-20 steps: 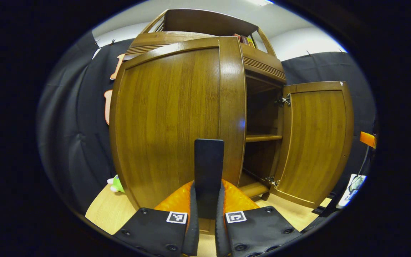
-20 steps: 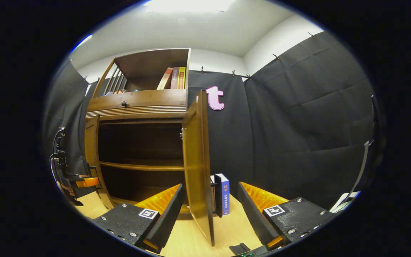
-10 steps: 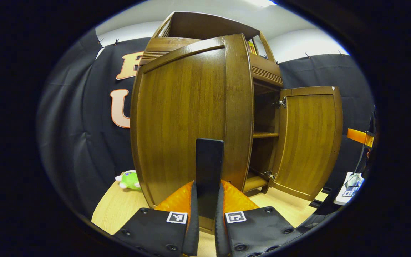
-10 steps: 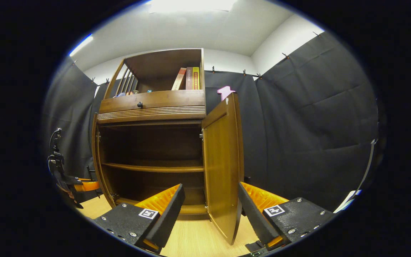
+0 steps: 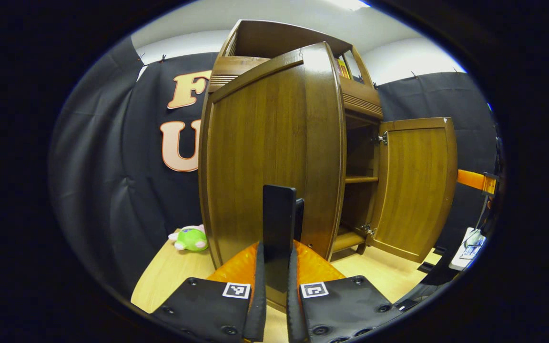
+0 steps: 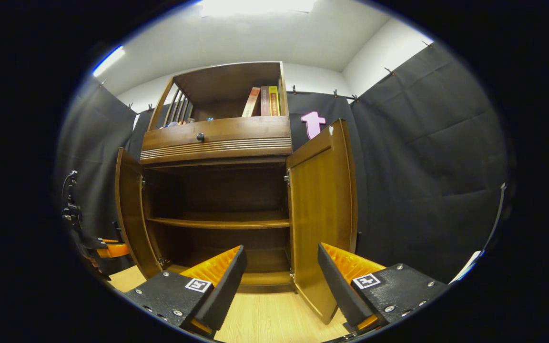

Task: Open the right door of the double-door shoe cabinet with the right hand, and open the left door with the left hand.

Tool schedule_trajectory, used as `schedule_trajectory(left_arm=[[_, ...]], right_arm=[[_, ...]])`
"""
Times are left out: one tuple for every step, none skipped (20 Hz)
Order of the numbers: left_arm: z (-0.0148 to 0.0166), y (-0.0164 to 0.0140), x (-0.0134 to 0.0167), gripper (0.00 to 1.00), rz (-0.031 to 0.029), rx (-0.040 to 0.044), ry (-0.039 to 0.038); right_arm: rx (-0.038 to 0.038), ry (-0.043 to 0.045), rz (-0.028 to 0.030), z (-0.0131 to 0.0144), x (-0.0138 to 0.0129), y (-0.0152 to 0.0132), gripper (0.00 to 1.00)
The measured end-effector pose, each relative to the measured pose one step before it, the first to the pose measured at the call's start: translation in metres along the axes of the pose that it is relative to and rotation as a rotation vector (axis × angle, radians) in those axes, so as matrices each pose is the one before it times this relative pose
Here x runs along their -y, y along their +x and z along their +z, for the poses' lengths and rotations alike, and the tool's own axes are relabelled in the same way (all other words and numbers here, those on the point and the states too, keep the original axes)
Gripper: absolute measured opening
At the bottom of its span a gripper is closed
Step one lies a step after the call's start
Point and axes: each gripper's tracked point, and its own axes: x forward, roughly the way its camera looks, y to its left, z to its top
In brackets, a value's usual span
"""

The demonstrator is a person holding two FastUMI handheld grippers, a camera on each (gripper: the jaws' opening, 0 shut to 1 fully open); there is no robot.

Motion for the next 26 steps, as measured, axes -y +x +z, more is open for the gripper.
schedule_trajectory(left_arm=[[-0.00061, -0.00435, -0.00372, 0.25, 0.00531, 0.00119, 0.00199], [0.00013, -0.00253, -0.00371, 0.23, 0.00344, 0.00215, -0.00365], [0.00055, -0.00421, -0.00393, 0.23, 0.00464, 0.00081, -0.00257], [0.00047, -0.00340, -0.00379, 0.24, 0.00754, 0.00230, 0.00091], [0.00173, -0.00612, -0.00519, 0.24, 0.01729, -0.00151, 0.00268], [0.00123, -0.00026, -0.00573, 0.17, 0.01041, 0.00793, 0.00778], [-0.00206, -0.00158, -0.00252, 0.17, 0.00210, -0.00287, 0.01358], [0.00065, -0.00255, -0.00271, 0.17, 0.00437, 0.00476, 0.00178], [-0.00154, -0.00298, -0.00525, 0.17, 0.00695, -0.00183, -0.00207], [0.00049, -0.00246, -0.00500, 0.17, 0.00620, 0.00135, -0.00328], [-0.00072, -0.00232, -0.00482, 0.17, 0.00674, -0.00189, -0.00169], [0.00092, -0.00262, -0.00465, 0.17, 0.00565, 0.00115, -0.00182], [-0.00006, -0.00231, -0.00536, 0.19, 0.00369, -0.00069, -0.00149], [0.00055, -0.00244, -0.00454, 0.19, -0.00005, 0.00202, -0.00079], [-0.00007, -0.00108, -0.00505, 0.18, 0.00245, 0.00032, -0.00268], [-0.00031, -0.00089, -0.00657, 0.18, 0.01255, 0.00347, 0.00505], [-0.00161, -0.00357, -0.01004, 0.13, 0.02449, -0.00081, 0.00529], [0.00146, 0.00057, -0.00769, 0.09, 0.01279, 0.00501, 0.01208], [-0.00109, -0.00213, -0.00672, 0.09, 0.00430, -0.00058, -0.00449], [0.00241, -0.00164, -0.00596, 0.09, 0.00273, 0.00480, -0.01618], [-0.00101, -0.00091, -0.00709, 0.08, 0.00263, -0.00519, -0.01971], [0.00025, 0.00071, -0.00497, 0.08, -0.00222, 0.00055, -0.02040], [-0.00091, -0.00002, -0.00409, 0.08, -0.00502, -0.00143, -0.01392], [0.00101, -0.00098, -0.00219, 0.08, -0.00263, 0.00073, -0.00400], [0.00056, -0.00002, -0.00220, 0.08, -0.00070, 0.00014, 0.00583], [0.00032, -0.00020, -0.00084, 0.08, -0.00398, -0.00084, 0.00791]], right_arm=[[-0.00135, 0.00223, 0.00462, -0.00092, -0.00313, 0.00049, 0.92], [-0.00145, 0.00268, 0.00264, -0.00018, -0.00227, 0.00068, 0.92], [-0.00108, 0.00249, 0.00145, -0.00111, -0.00285, 0.00118, 0.92], [-0.00103, 0.00113, 0.00188, -0.00012, -0.00262, 0.00194, 0.92], [-0.00197, -0.00021, 0.00239, -0.00066, -0.00295, 0.00081, 0.92], [-0.00271, -0.00028, 0.00396, -0.00167, -0.00180, -0.00086, 0.92], [-0.00201, 0.00016, 0.00572, -0.00166, -0.00341, 0.00003, 0.92], [-0.00214, -0.00046, 0.00594, -0.00018, -0.00360, 0.00065, 0.92], [-0.00180, -0.00127, 0.00430, -0.00107, -0.00330, 0.00082, 0.92], [-0.00126, -0.00202, 0.00487, -0.00130, -0.00323, -0.00054, 0.92], [-0.00083, -0.00193, 0.00387, -0.00004, -0.00364, 0.00040, 0.92], [-0.00040, -0.00113, 0.00347, -0.00058, -0.00240, 0.00087, 0.92], [-0.00033, -0.00025, 0.00363, -0.00068, -0.00328, 0.00128, 0.92], [-0.00082, 0.00001, 0.00422, 0.00026, -0.00301, 0.00079, 0.92], [-0.00016, 0.00066, 0.00360, -0.00043, -0.00265, 0.00101, 0.92], [-0.00015, 0.00027, 0.00389, 0.00002, -0.00247, 0.00124, 0.92], [-0.00002, 0.00050, 0.00416, 0.00039, -0.00299, 0.00086, 0.92], [-0.00009, 0.00000, 0.00480, 0.00084, -0.00257, 0.00039, 0.92], [0.00060, -0.00004, 0.00394, 0.00025, -0.00291, 0.00057, 0.92], [0.00118, -0.00001, 0.00352, 0.00002, -0.00280, 0.00175, 0.92], [-0.00009, -0.00083, 0.00495, -0.00034, -0.00398, 0.00117, 0.92], [-0.00299, -0.00180, 0.00576, -0.00147, -0.00355, 0.00086, 0.92], [-0.00258, -0.00264, 0.00515, -0.00083, -0.00329, 0.00114, 0.92], [-0.00206, -0.00356, 0.00425, -0.00071, -0.00359, 0.00164, 0.92], [-0.00148, -0.00304, 0.00314, -0.00122, -0.00318, 0.00167, 0.92], [-0.00018, 0.00014, 0.00242, -0.00048, -0.00224, 0.00168, 0.92]])
